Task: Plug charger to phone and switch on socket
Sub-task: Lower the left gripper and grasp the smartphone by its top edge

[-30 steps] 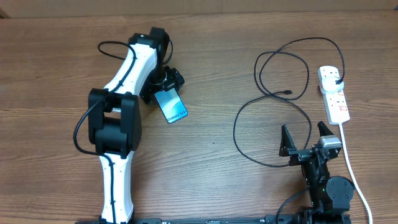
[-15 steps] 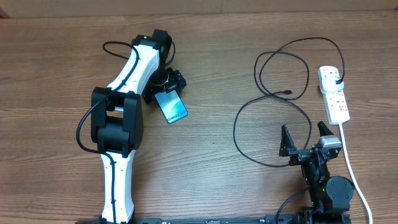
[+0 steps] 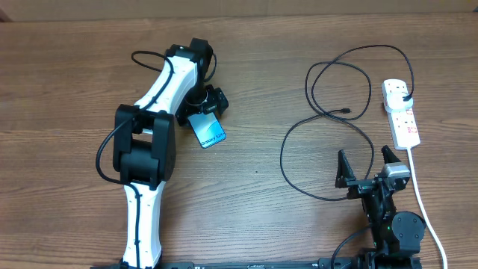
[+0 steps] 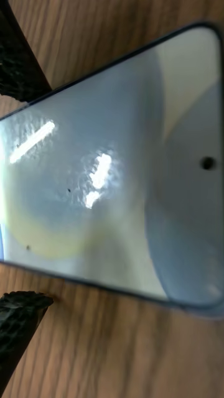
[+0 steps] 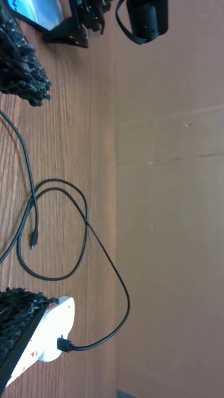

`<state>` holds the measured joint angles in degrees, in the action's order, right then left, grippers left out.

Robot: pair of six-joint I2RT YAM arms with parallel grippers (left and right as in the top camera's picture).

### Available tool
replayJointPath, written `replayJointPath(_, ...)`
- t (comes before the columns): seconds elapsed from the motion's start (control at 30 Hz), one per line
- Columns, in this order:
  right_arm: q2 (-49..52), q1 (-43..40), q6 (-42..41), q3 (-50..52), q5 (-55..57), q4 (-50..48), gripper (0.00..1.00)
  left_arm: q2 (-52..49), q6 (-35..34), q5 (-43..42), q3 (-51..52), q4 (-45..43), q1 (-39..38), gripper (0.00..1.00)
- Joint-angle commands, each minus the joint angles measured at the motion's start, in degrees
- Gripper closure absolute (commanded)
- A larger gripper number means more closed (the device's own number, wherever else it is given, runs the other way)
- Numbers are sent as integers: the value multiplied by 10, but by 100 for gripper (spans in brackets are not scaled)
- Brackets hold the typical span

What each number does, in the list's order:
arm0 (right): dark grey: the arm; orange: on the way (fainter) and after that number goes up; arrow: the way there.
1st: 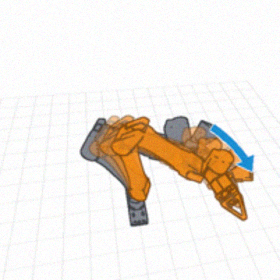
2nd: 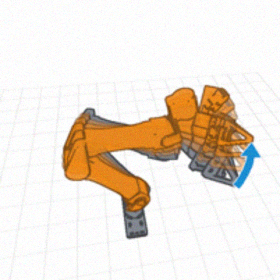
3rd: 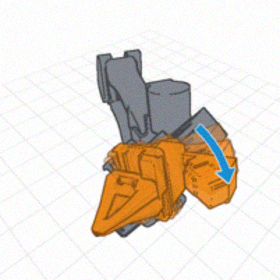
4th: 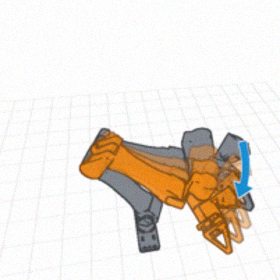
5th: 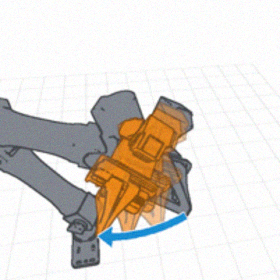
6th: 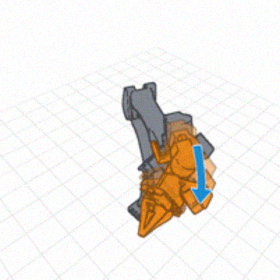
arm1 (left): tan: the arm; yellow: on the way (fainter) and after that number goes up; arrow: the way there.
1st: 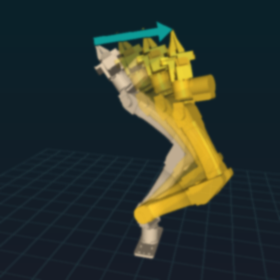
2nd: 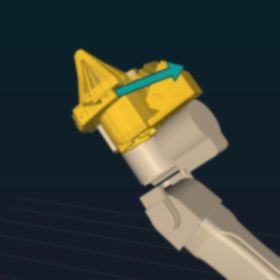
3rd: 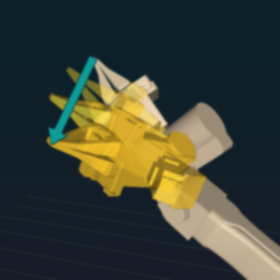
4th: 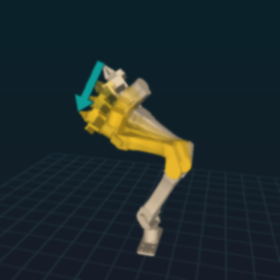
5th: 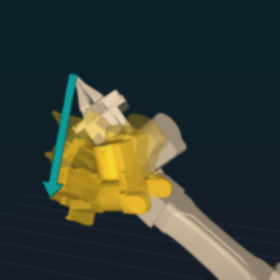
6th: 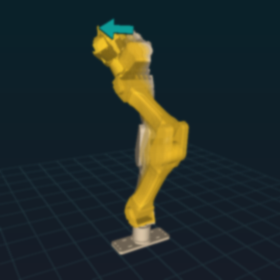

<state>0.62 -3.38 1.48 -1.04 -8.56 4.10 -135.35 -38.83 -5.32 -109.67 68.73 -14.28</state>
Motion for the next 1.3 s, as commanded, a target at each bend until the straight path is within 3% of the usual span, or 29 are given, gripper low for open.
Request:
replayJointPath(0.0, -4, -2, 1, 6, 2, -2, 0, -16, -15, -3, 27, 0, -4, 0)
replayJointPath(0.4, -4, -2, 1, 6, 2, -2, 0, -16, -25, -3, 31, -5, -4, 1)
replayJointPath(0.53, -4, -2, 1, 6, 2, -2, 0, -16, -25, -3, 31, -7, -4, 8)
replayJointPath(0.8, -4, -2, 1, 6, 2, -2, 0, -16, -25, -2, 31, -18, -4, 12)
replayJointPath(1.27, -4, -2, 1, 6, 2, -2, 0, -22, -10, 42, 31, -47, -5, 10)
